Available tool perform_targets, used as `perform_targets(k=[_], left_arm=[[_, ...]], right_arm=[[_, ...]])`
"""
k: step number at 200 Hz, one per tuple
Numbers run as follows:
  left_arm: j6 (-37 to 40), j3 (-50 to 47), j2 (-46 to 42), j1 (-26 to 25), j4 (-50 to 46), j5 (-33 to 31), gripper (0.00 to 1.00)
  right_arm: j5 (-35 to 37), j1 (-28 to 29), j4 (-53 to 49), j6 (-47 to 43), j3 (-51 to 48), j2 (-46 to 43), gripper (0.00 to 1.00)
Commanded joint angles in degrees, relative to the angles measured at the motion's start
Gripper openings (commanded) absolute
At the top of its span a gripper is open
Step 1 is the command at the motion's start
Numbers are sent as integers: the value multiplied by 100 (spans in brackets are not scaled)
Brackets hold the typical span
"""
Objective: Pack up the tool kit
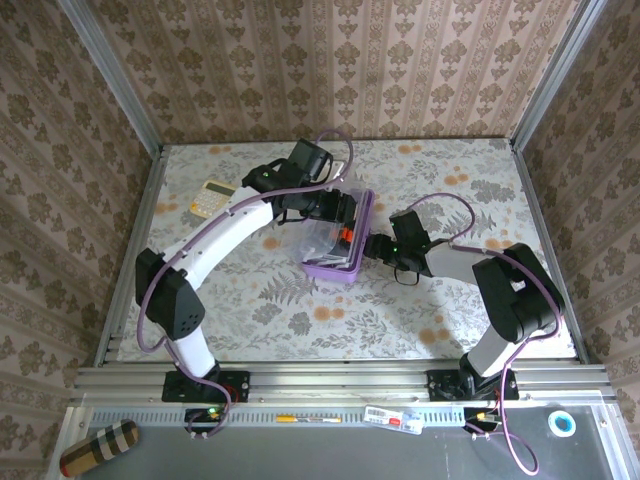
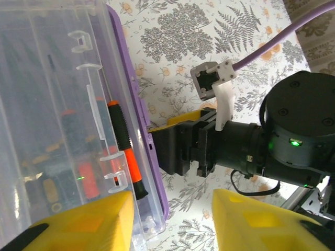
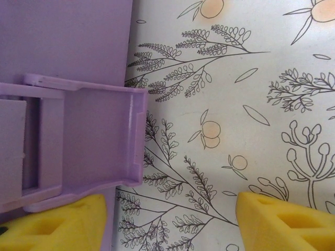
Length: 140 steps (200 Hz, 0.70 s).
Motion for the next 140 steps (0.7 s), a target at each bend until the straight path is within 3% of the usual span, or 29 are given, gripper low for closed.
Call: perform_targets(k=[1,23,140], left_arm=[[-47,95,96,34,-174,35,51],[-18,125,66,29,-217,-39,59],[-28,150,21,-23,-156,127,63]], right_arm=[[-3,17,62,38,7,-12,68],[-29,22,76,32,7,-22,68],[14,17,65,30,-10,-74,68]])
